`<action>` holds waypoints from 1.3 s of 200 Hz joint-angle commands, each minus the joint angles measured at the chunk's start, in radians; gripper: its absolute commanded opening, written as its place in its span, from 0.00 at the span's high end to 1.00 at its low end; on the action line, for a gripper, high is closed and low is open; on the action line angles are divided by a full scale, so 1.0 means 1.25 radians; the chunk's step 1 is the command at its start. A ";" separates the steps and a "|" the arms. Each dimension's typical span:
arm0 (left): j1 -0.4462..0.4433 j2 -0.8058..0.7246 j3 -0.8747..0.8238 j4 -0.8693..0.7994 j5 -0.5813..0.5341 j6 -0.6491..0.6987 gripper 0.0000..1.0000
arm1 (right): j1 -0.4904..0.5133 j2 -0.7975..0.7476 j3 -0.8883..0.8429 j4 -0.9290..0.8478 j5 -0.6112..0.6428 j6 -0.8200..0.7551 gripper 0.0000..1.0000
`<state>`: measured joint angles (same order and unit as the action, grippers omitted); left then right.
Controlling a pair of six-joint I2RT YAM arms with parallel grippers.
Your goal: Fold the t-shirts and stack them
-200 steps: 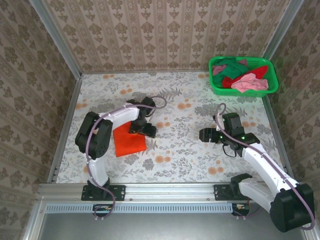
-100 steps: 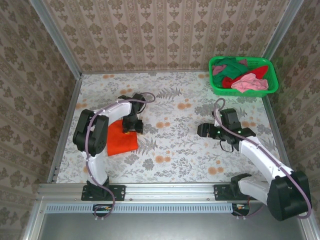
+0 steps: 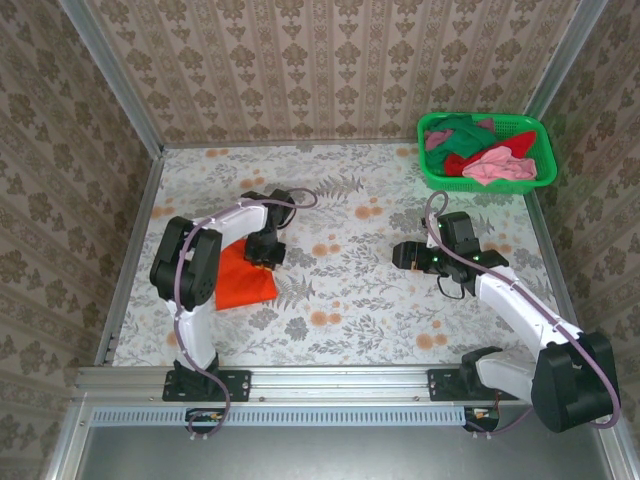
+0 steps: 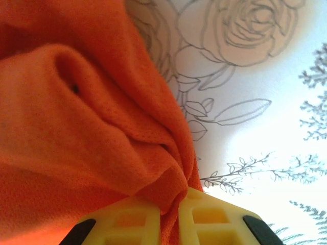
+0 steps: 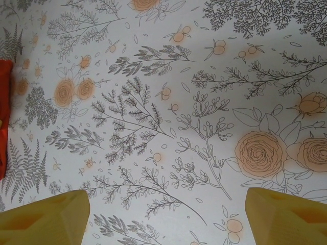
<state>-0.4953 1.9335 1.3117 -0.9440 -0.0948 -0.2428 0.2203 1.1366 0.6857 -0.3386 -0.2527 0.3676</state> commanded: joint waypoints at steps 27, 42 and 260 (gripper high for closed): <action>0.072 -0.009 -0.001 -0.020 -0.029 0.297 0.86 | -0.002 0.028 0.053 0.006 -0.037 -0.028 0.19; 0.112 -0.017 -0.009 -0.018 -0.033 0.343 0.86 | -0.002 0.050 0.073 0.014 -0.045 -0.037 0.20; 0.619 0.017 0.072 0.026 0.012 0.553 0.85 | 0.132 0.381 0.364 0.060 0.008 0.045 0.19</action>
<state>0.2474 1.9549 1.3838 -0.9005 -0.1066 0.4244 0.3782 1.5883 1.1007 -0.2813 -0.2687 0.3973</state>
